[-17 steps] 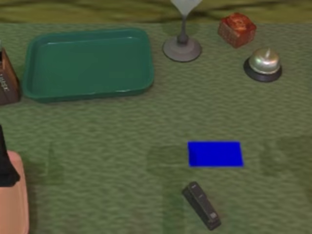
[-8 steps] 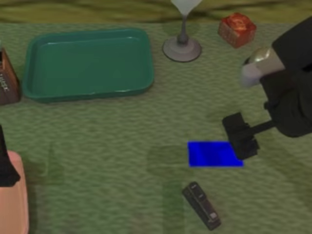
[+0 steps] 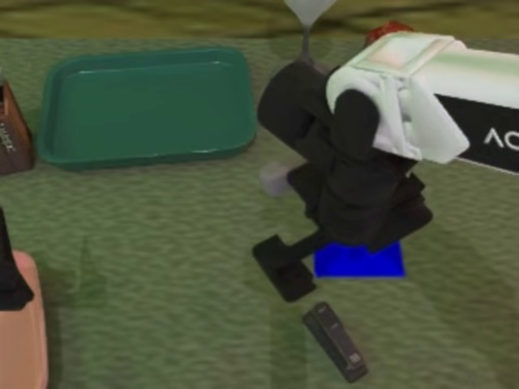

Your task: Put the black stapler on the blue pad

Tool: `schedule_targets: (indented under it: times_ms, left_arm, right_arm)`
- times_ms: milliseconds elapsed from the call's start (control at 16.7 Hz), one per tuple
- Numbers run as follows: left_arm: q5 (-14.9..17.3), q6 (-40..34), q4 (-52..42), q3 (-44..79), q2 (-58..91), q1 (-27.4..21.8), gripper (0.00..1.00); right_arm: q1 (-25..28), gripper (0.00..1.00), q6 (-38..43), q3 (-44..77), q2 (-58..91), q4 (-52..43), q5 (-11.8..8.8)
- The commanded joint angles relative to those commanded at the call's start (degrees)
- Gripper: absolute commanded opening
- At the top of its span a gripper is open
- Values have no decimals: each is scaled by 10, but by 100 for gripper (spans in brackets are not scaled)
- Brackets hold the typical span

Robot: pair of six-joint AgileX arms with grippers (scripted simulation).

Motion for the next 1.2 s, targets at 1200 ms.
schedule_targets:
  times_ms: [1200]
  left_arm:
    - [0,0,0,0,0,0,100]
  right_arm:
    - [16,100,7,-100,108,186,1]
